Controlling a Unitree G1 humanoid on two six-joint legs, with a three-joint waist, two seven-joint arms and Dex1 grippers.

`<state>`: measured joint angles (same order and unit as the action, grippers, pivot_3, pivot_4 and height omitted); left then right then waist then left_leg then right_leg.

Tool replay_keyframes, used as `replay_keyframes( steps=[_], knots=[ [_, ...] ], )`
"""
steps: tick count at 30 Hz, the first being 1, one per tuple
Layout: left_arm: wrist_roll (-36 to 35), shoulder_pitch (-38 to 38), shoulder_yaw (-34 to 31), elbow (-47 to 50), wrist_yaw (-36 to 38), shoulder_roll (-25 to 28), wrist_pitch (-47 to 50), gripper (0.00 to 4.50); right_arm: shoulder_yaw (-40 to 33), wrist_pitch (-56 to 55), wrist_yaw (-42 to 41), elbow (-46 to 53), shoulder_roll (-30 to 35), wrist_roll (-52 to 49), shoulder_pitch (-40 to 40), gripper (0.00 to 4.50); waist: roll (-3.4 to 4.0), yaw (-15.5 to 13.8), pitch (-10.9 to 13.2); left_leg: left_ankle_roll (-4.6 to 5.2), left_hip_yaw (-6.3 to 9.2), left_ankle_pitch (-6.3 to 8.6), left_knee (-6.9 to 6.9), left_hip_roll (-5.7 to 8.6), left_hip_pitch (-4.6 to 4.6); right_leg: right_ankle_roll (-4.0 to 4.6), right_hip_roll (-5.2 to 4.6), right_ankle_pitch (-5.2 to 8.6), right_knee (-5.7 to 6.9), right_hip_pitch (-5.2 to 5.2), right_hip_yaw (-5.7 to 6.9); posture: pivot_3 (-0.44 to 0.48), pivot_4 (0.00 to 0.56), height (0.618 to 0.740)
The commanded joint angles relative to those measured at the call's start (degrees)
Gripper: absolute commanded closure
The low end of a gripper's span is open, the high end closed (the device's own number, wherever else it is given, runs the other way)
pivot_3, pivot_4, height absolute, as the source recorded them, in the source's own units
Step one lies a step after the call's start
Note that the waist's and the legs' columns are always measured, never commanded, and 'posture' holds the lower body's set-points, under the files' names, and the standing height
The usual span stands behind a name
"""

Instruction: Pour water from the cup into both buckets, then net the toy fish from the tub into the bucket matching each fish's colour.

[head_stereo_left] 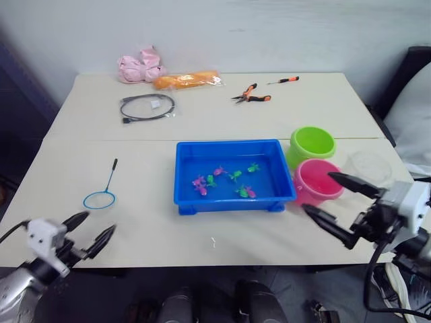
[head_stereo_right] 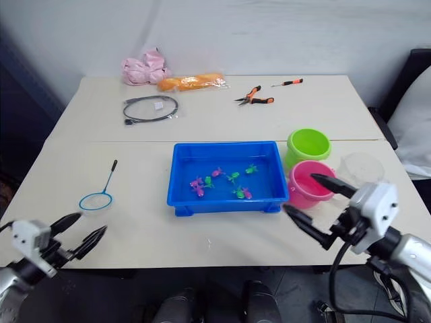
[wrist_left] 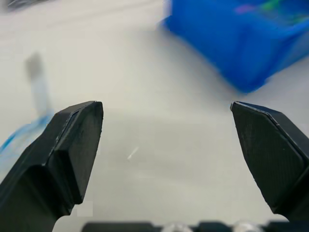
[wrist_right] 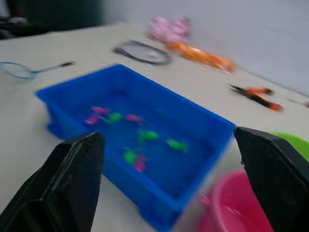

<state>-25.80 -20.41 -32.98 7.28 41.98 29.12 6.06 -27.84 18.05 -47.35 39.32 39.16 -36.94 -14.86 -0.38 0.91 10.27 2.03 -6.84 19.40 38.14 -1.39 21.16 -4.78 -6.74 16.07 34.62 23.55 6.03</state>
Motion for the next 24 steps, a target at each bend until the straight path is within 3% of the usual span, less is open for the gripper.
replay_keyframes(
  steps=[1, 8, 10, 13, 15, 18, 21, 24],
  knots=[
    [2.2, -2.0, -8.3, -1.7, -13.7, -3.5, 1.4, 0.00, 8.3, -10.6, -9.1, -3.4, 0.0, 4.8, 3.1, 0.04, -0.16, -1.3, 0.0, -0.01, 0.00, 0.03, 0.00, 0.00, 0.01, 0.01, -0.01, 0.00, -0.03, 0.00, 0.01, 0.000, 0.150, 0.740],
    [0.1, -2.9, -11.2, 5.2, -22.4, -6.8, 5.9, 0.00, 14.8, -21.9, -16.6, -15.2, -1.3, 7.9, 9.7, 0.04, -0.30, -1.2, -0.1, -0.04, 0.04, 0.02, 0.03, 0.00, 0.06, 0.05, -0.09, -0.02, -0.21, -0.06, 0.12, 0.000, 0.150, 0.740],
    [-0.4, -0.4, -10.2, 7.8, -23.8, -5.2, 8.6, 0.00, 15.8, -23.1, -17.0, -17.2, -1.6, 8.3, 11.6, 0.04, -0.30, -1.3, -0.1, -0.11, 0.04, 0.06, 0.04, -0.01, 0.06, 0.05, -0.09, -0.02, -0.21, -0.06, 0.13, 0.000, 0.150, 0.740],
    [0.2, 4.1, -6.8, 9.2, -23.6, 1.2, 16.8, 0.00, 16.7, -24.7, -17.6, -19.3, -1.7, 8.8, 13.0, 0.04, -0.29, -2.0, -0.1, -0.16, 0.07, 0.08, 0.04, -0.03, 0.04, 0.12, -0.08, 0.02, -0.06, -0.03, 0.18, 0.000, 0.150, 0.740],
    [-1.9, 9.9, -4.7, 7.5, -25.1, 6.1, 27.6, 0.00, 17.0, -24.8, -17.1, -19.5, -1.7, 9.1, 13.7, 0.04, -0.24, -2.2, -0.1, -0.35, 0.07, -0.04, 0.04, -0.03, 0.02, 0.20, -0.08, 0.06, 0.08, 0.01, 0.20, 0.000, 0.150, 0.740],
    [-0.3, 20.9, 0.1, 1.9, -27.0, 11.6, 35.4, 0.00, 16.8, -22.9, -15.5, -16.4, -1.1, 7.7, 13.6, 0.04, -0.21, -2.2, -0.1, -0.33, 0.05, -0.17, 0.04, -0.03, -0.01, 0.22, -0.07, 0.07, 0.19, 0.03, 0.19, 0.000, 0.150, 0.740],
    [0.5, 29.1, 4.1, -4.5, -27.1, 12.8, 39.3, 0.00, 16.4, -20.9, -13.8, -13.0, -0.4, 7.0, 13.0, 0.04, -0.20, -2.1, -0.1, -0.34, 0.03, -0.23, 0.03, -0.04, 0.02, 0.22, -0.01, 0.07, 0.30, 0.05, 0.23, 0.000, 0.150, 0.740],
    [6.0, 39.5, 13.5, -17.8, -25.3, 12.4, 37.0, 0.00, 15.2, -19.3, -11.2, -9.4, 0.1, 7.6, 10.9, 0.04, -0.20, -2.2, -0.1, -0.35, -0.05, -0.21, 0.02, -0.03, 0.02, 0.18, 0.08, 0.05, 0.42, 0.04, 0.25, 0.000, 0.150, 0.740]
  ],
)
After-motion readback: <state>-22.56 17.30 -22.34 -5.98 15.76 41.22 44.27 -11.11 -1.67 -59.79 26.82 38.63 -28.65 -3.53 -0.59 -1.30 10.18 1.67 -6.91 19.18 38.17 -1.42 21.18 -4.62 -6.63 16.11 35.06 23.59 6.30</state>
